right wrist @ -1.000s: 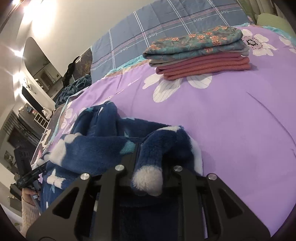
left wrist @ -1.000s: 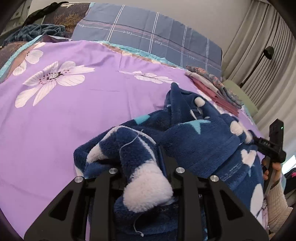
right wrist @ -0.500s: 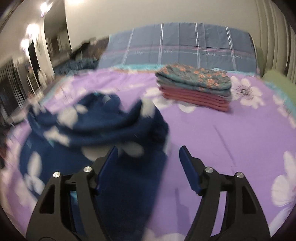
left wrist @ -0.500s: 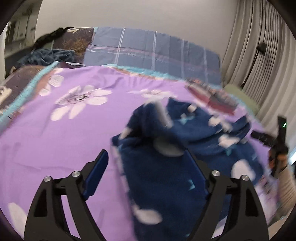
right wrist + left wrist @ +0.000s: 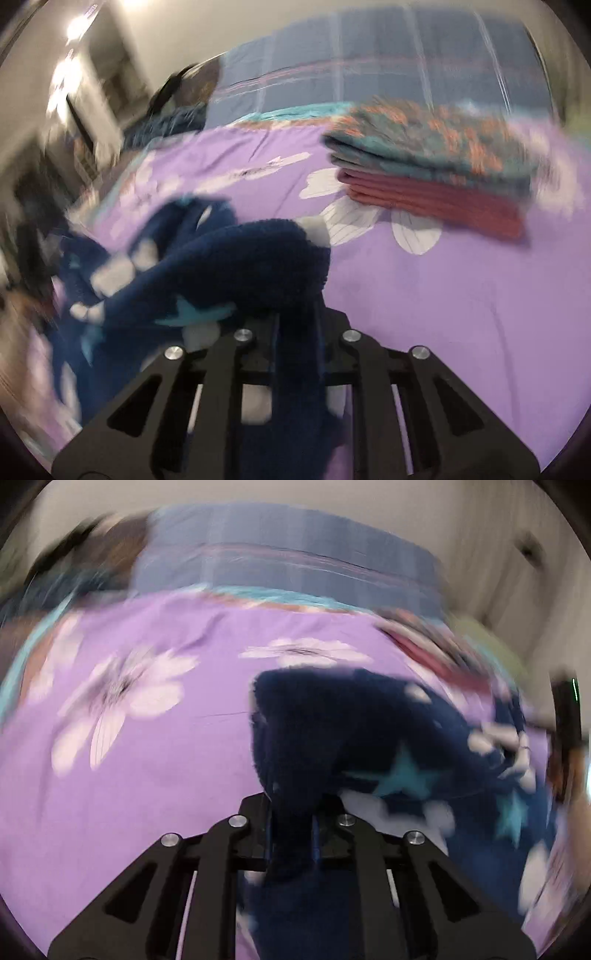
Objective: Fold small clothes
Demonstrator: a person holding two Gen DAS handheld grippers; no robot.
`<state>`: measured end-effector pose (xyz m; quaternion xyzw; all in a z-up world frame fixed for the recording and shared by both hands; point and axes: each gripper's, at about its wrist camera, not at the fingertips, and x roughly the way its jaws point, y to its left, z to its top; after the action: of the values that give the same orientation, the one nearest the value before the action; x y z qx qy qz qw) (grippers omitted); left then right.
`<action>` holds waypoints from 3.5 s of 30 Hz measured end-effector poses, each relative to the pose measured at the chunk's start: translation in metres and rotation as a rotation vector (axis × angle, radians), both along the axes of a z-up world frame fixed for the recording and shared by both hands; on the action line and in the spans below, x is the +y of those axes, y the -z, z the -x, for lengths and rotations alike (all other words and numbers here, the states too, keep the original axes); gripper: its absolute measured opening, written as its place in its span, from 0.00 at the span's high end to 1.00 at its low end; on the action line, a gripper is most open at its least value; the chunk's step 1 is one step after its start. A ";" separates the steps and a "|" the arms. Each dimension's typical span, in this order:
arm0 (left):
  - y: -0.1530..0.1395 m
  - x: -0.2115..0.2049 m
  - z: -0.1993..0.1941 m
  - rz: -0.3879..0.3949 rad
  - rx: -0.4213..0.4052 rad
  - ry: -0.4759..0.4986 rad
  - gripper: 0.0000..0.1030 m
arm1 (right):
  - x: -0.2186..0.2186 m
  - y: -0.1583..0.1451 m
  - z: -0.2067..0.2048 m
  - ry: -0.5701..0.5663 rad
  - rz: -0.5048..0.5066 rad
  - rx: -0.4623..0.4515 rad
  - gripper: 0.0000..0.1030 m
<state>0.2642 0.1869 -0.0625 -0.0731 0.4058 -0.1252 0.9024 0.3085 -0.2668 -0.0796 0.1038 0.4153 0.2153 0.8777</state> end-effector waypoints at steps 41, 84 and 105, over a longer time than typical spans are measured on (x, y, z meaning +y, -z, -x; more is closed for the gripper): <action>-0.010 0.029 0.121 0.056 -0.018 -0.084 0.31 | -0.047 0.001 0.076 0.151 0.004 0.013 0.49; -0.018 -0.245 0.193 -0.082 -0.088 0.376 0.54 | -0.070 0.017 0.202 0.169 -0.145 0.075 0.57; 0.014 -0.375 0.192 -0.317 -0.115 0.540 0.81 | -0.067 0.047 -0.011 -0.071 -0.335 0.264 0.49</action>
<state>0.0724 -0.1882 -0.0766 0.1860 0.3733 -0.2993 0.8582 0.3194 -0.3341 -0.1268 0.2609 0.4886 0.2967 0.7779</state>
